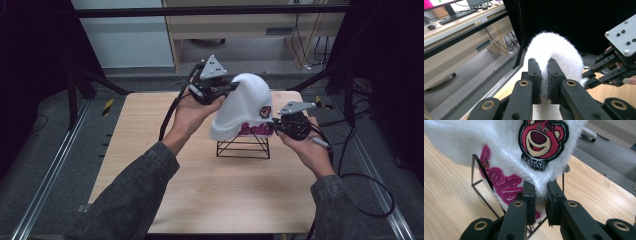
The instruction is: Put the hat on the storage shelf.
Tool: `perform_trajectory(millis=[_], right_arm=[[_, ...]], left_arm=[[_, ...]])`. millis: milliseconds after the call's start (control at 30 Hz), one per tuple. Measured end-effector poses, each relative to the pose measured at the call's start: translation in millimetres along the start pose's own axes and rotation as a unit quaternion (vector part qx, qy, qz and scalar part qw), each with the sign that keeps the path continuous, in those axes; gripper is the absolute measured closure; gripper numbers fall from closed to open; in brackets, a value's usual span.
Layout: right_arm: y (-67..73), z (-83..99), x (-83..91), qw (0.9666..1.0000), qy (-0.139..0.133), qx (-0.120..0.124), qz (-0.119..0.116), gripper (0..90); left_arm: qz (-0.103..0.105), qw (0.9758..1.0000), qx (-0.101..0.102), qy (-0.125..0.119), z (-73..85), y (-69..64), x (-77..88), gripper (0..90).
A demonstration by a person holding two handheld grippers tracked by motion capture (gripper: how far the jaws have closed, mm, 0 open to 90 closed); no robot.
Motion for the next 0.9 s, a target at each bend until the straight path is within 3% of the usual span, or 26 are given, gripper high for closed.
perform_trajectory(millis=[200,900], right_arm=[[-0.5,10.0,-2.9,1.0,0.009,-0.004,0.001,79.7],[2.5,38.1,-6.6,0.9995,0.028,-0.014,0.0,79.5]], left_arm=[[0.005,0.9999,-0.006,0.013,5.0,-3.1,-6.3,83.8],[0.023,0.999,0.005,0.038,30.2,-7.4,-26.5,83.7]])
Point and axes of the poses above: each handheld gripper's, and its own axes: x roughly backward along the jaws, z roughly out of its underside, y roughly to its left, the point moved 1 cm from there along -x, roughly forward along the jaws, and after that the axes turned 9 degrees about x, right-handed, at the moved point
